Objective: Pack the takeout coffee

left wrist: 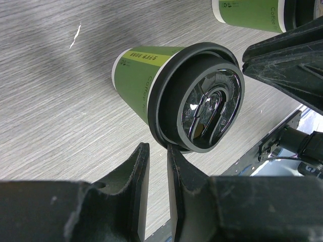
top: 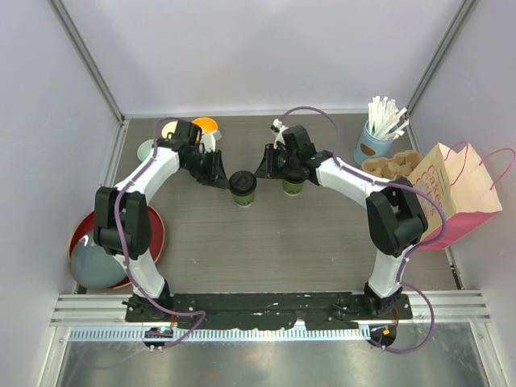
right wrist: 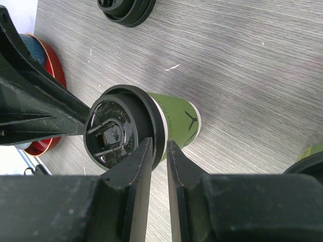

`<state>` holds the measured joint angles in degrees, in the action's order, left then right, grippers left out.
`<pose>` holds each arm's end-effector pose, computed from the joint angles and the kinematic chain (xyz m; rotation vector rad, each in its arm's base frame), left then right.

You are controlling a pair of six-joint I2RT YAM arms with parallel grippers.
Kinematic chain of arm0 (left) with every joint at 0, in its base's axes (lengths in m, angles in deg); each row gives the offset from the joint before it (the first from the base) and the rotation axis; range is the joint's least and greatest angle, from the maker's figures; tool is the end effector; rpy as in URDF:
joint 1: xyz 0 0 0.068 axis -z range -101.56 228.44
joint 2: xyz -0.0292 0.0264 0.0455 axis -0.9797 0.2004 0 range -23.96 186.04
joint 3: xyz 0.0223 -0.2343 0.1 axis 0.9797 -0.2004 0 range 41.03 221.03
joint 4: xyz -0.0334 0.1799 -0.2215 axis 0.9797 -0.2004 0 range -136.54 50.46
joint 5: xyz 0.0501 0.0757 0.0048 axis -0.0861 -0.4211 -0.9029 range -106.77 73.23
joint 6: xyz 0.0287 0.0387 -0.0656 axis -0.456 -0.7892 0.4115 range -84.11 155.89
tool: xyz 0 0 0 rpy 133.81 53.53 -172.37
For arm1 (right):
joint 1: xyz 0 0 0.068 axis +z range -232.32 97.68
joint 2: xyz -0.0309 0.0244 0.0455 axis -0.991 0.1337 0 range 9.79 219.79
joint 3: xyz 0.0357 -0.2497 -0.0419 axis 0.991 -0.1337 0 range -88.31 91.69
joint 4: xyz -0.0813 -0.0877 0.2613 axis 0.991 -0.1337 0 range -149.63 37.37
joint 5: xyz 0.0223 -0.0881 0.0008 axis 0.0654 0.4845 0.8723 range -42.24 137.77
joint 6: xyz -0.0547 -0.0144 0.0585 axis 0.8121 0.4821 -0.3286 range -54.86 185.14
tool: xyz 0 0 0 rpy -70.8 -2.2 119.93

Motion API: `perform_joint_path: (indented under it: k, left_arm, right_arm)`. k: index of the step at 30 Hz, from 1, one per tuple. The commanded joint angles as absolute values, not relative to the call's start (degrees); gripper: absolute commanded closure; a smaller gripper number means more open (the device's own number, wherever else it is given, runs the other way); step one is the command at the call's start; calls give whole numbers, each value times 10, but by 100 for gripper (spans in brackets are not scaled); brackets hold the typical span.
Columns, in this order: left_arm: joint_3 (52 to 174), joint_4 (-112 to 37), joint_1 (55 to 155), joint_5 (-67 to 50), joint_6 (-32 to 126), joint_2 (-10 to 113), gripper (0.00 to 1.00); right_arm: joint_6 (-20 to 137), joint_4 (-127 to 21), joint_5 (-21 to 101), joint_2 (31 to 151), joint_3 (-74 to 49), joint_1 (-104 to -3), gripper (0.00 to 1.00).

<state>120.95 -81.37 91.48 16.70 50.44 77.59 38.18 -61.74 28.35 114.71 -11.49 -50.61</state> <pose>0.3849 -0.1291 0.1913 0.1550 2.6851 -0.9343 0.3824 0.2639 0.1911 -0.2948 2.3241 0.9156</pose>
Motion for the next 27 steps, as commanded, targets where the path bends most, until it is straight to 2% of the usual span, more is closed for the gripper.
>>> perform_joint_path:
  k: [1, 6, 9, 17, 27]
  left_arm:
    - [1215, -800, 916, 179, 504, 786, 76]
    - [1216, -794, 916, 180, 507, 801, 76]
    - [1217, -793, 917, 181, 507, 810, 77]
    - [1210, -780, 918, 167, 505, 832, 84]
    - [1222, -787, 918, 117, 487, 870, 98]
  right_arm:
    - [366, -572, 256, 1148, -126, -503, 77]
    - [364, -570, 245, 1159, -132, -499, 77]
    - [362, -569, 252, 1158, -152, -497, 81]
    - [354, -559, 262, 1145, -231, -494, 99]
    - [348, -548, 275, 1135, -275, -488, 99]
